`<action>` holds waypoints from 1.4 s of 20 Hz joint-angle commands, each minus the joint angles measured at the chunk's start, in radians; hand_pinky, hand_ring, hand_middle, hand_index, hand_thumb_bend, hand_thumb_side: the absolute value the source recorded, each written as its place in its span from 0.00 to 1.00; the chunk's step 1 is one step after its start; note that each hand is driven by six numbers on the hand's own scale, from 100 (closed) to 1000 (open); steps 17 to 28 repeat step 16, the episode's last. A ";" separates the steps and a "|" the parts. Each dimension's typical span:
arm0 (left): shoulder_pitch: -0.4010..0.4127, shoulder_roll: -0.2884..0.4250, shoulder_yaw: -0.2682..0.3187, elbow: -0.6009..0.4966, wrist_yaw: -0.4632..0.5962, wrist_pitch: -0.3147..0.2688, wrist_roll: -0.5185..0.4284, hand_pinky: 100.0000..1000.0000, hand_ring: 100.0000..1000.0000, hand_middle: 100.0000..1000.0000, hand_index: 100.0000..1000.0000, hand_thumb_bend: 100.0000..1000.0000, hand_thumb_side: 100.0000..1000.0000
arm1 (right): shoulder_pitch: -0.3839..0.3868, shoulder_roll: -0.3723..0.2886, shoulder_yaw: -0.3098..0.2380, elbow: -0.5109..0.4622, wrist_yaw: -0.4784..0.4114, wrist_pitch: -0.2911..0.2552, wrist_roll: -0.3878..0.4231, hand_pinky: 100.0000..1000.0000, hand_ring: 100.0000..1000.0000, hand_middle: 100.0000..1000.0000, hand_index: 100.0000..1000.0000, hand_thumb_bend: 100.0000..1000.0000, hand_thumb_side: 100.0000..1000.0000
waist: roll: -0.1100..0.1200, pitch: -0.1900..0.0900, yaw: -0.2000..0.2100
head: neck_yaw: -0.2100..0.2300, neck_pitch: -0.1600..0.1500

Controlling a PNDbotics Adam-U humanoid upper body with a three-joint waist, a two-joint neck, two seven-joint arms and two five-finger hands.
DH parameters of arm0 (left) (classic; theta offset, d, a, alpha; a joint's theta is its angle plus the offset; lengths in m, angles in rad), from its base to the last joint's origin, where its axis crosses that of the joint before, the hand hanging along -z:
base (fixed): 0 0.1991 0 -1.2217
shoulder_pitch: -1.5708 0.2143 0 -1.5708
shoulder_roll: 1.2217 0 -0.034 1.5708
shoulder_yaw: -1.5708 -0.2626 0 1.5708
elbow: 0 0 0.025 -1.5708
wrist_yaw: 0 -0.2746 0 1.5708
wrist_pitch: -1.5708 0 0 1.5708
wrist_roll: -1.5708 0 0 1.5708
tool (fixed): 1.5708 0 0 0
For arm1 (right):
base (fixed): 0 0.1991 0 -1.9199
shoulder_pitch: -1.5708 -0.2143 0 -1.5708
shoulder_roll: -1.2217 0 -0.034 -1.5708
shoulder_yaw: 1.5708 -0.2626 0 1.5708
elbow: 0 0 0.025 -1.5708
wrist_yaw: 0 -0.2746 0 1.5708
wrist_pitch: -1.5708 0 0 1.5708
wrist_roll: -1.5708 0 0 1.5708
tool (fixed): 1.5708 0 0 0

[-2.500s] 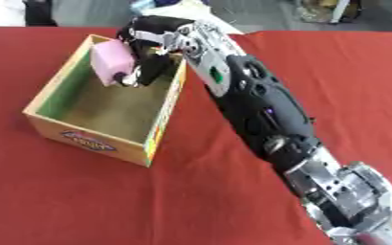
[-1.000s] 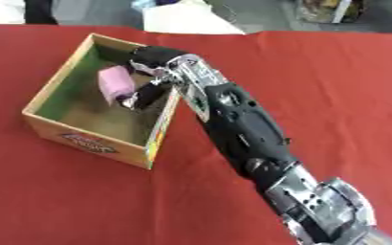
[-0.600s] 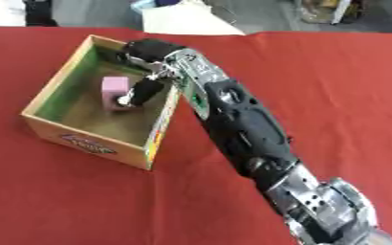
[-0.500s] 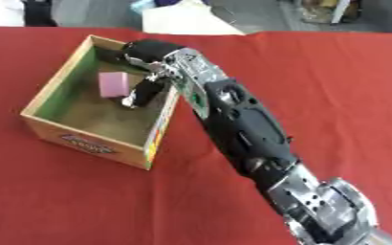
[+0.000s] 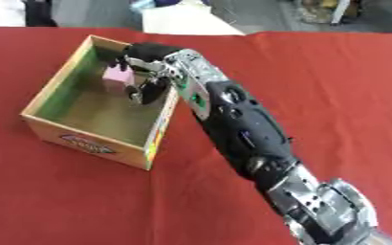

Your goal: Pick up objects on the table and place them in the box.

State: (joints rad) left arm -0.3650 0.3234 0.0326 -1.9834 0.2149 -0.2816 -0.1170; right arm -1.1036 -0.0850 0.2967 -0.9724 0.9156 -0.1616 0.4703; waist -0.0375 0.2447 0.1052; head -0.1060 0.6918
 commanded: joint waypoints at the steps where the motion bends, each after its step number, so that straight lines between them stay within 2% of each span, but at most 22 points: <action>1: -0.005 0.007 0.002 -0.017 -0.003 0.001 -0.003 0.48 0.65 0.56 0.76 0.00 0.69 | -0.022 -0.024 -0.005 -0.060 -0.048 0.020 -0.015 0.90 0.80 0.73 0.92 0.00 0.02 | 0.008 -0.025 -0.002 | 0.005 0.001; 5: 0.002 0.008 0.004 -0.017 -0.005 0.004 -0.002 0.48 0.65 0.56 0.76 0.00 0.69 | -0.029 -0.071 -0.006 -0.145 -0.107 0.035 -0.024 0.89 0.79 0.72 0.92 0.00 0.05 | 0.009 -0.033 -0.010 | 0.008 0.001; 9: 0.013 0.012 0.008 -0.017 -0.009 0.005 0.001 0.48 0.65 0.56 0.76 0.00 0.69 | -0.028 -0.148 -0.004 -0.236 -0.163 0.030 -0.038 0.88 0.79 0.72 0.91 0.00 0.12 | 0.012 -0.045 -0.020 | 0.017 0.004; 12: 0.021 0.015 0.011 -0.017 -0.012 0.004 0.006 0.48 0.65 0.56 0.76 0.00 0.70 | -0.017 -0.212 -0.009 -0.304 -0.203 0.016 -0.061 0.88 0.79 0.72 0.90 0.00 0.22 | 0.013 -0.052 -0.028 | 0.024 0.009; 16: 0.027 0.020 0.015 -0.017 -0.016 0.002 0.013 0.48 0.65 0.56 0.76 0.00 0.69 | 0.010 -0.297 -0.029 -0.397 -0.260 -0.017 -0.110 0.88 0.79 0.71 0.90 0.00 0.48 | 0.018 -0.057 -0.039 | 0.035 0.016; 28: 0.027 0.020 0.015 -0.017 -0.016 0.002 0.013 0.48 0.65 0.56 0.76 0.00 0.69 | 0.010 -0.297 -0.029 -0.397 -0.260 -0.017 -0.110 0.88 0.79 0.71 0.90 0.00 0.48 | 0.018 -0.057 -0.039 | 0.035 0.016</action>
